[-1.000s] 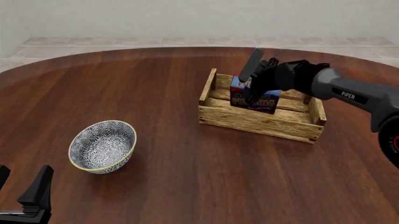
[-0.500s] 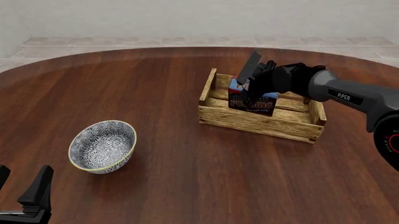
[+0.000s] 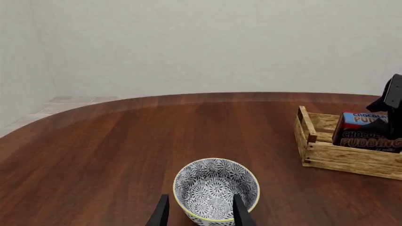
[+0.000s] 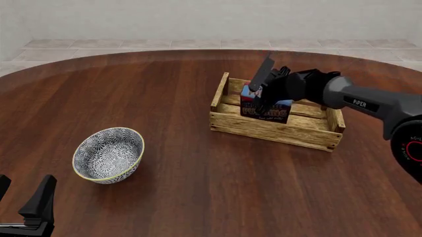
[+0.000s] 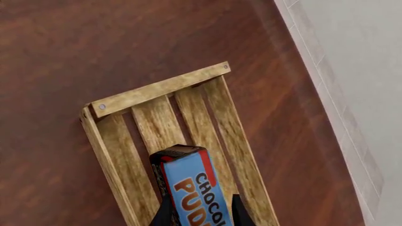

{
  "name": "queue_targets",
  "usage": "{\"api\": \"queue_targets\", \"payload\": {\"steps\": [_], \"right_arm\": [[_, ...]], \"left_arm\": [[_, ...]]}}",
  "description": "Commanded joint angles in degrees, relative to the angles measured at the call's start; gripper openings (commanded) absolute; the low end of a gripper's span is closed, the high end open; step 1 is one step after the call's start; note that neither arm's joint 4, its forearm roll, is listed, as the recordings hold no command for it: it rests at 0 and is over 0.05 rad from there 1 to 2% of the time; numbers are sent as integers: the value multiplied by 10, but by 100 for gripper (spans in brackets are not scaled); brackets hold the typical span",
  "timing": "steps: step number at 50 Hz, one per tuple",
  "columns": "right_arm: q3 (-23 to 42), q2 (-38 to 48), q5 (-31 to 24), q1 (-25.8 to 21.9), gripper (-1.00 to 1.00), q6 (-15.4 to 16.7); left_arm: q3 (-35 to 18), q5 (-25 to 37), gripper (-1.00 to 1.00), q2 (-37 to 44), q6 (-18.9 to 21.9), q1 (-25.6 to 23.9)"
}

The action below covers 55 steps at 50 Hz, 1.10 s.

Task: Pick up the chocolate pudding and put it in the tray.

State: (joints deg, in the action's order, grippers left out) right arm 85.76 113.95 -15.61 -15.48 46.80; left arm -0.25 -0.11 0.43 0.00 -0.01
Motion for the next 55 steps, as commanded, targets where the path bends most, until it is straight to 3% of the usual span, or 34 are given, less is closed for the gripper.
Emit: {"api": "queue_targets", "payload": {"steps": [1, 55], "right_arm": [[-1, 2, 4, -2, -100, -15], [-1, 23, 20, -3, -100, -27]], "left_arm": [[0, 0, 100, 0, 0, 0], [0, 0, 100, 0, 0, 0]]}}
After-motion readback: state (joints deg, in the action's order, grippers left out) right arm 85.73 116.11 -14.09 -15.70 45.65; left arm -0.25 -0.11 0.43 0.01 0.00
